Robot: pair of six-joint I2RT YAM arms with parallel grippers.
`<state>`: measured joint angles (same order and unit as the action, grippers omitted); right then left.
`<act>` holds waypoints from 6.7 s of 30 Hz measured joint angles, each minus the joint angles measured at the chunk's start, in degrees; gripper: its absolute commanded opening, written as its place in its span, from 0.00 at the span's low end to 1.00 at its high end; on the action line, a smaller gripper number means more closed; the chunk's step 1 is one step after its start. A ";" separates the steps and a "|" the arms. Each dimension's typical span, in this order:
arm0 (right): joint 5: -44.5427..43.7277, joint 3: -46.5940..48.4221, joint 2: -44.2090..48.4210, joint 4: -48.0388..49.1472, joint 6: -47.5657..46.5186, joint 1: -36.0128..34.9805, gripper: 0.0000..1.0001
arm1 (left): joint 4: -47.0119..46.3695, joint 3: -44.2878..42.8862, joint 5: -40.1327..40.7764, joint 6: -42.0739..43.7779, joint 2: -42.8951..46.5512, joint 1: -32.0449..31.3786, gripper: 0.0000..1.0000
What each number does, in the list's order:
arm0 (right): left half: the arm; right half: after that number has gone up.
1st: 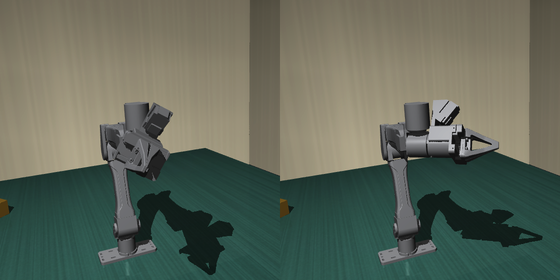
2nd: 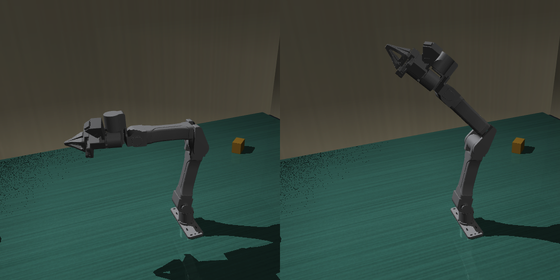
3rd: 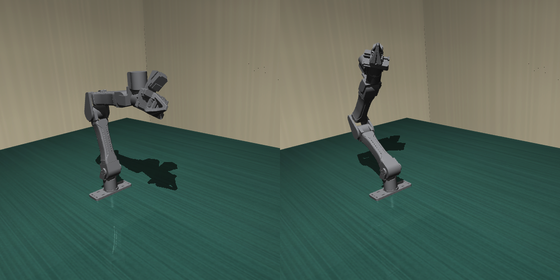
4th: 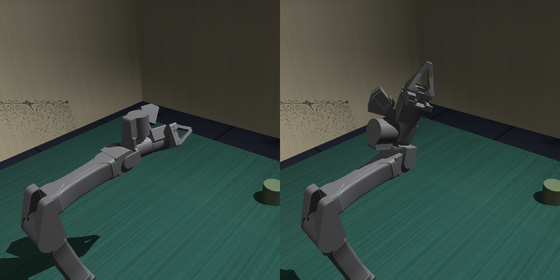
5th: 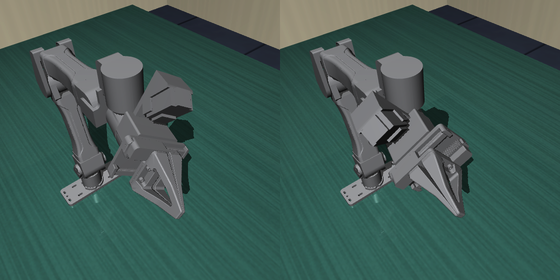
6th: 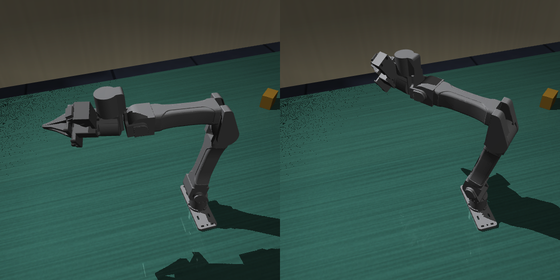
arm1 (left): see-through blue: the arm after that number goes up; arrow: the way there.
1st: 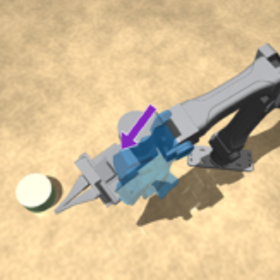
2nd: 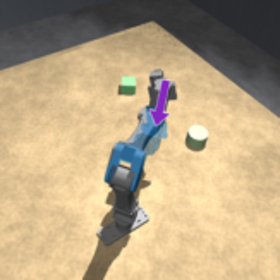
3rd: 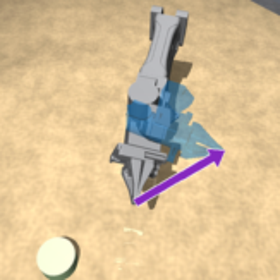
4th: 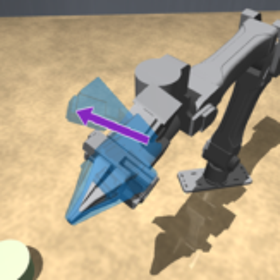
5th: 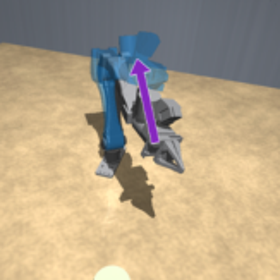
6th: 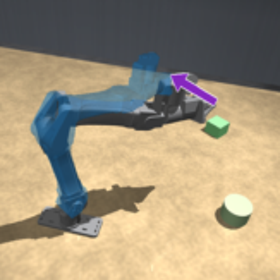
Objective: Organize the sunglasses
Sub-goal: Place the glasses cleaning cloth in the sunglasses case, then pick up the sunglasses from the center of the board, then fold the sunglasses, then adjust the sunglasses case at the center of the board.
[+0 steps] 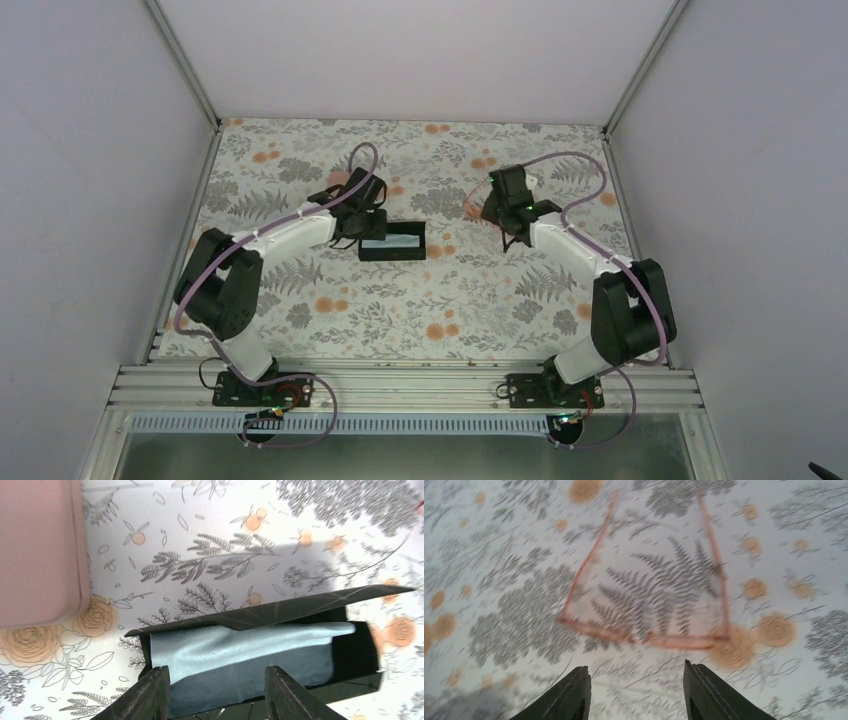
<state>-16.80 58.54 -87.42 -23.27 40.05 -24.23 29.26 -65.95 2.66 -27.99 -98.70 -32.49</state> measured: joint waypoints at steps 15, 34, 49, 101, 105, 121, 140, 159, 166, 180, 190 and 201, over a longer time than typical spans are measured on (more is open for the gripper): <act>8.04 -0.81 -11.58 3.13 -5.77 16.76 0.46 | -5.11 12.94 -0.52 -6.16 20.31 0.07 0.52; 16.72 1.90 -16.15 5.51 -10.97 19.43 0.04 | -7.76 16.20 -6.08 -9.81 27.87 1.84 0.59; 39.34 -9.73 21.90 31.01 -16.35 7.58 0.04 | -14.71 14.91 -20.98 -17.44 38.91 3.89 0.77; 52.59 0.85 18.14 19.91 25.70 -8.55 0.30 | -50.73 16.83 -31.82 11.52 38.21 -8.52 0.02; 51.23 1.01 18.34 17.94 22.45 -8.70 0.54 | -48.63 16.09 -32.22 12.81 38.10 -8.55 0.02; 49.96 -5.99 22.53 12.02 10.40 -8.33 0.38 | -35.71 10.58 -39.41 19.65 38.40 -8.57 0.02; 60.96 -8.28 28.57 25.03 4.79 -7.98 0.69 | -28.55 8.72 -46.51 20.37 37.83 -9.31 0.02; 51.23 21.79 18.86 9.46 -12.00 -8.07 0.27 | -9.77 3.21 -45.75 39.32 37.46 -8.79 0.02; 56.19 22.40 11.52 4.13 -16.41 -8.37 0.25 | -7.45 3.23 -46.84 41.27 37.88 -8.79 0.02; 66.10 11.10 19.32 8.20 -18.58 -9.40 0.38 | -10.73 3.91 -38.27 37.27 39.45 -9.49 0.02; 40.41 4.70 21.35 6.16 -10.58 -9.70 0.46 | -9.57 8.63 -16.48 25.40 42.58 -8.48 0.02; 34.51 -8.04 -0.11 9.51 -3.48 -25.07 0.46 | -1.25 18.21 1.84 5.35 47.15 -4.74 0.02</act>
<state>17.72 50.50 -87.53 -13.76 36.58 -49.30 28.01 -47.75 4.49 -22.63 -51.55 -37.23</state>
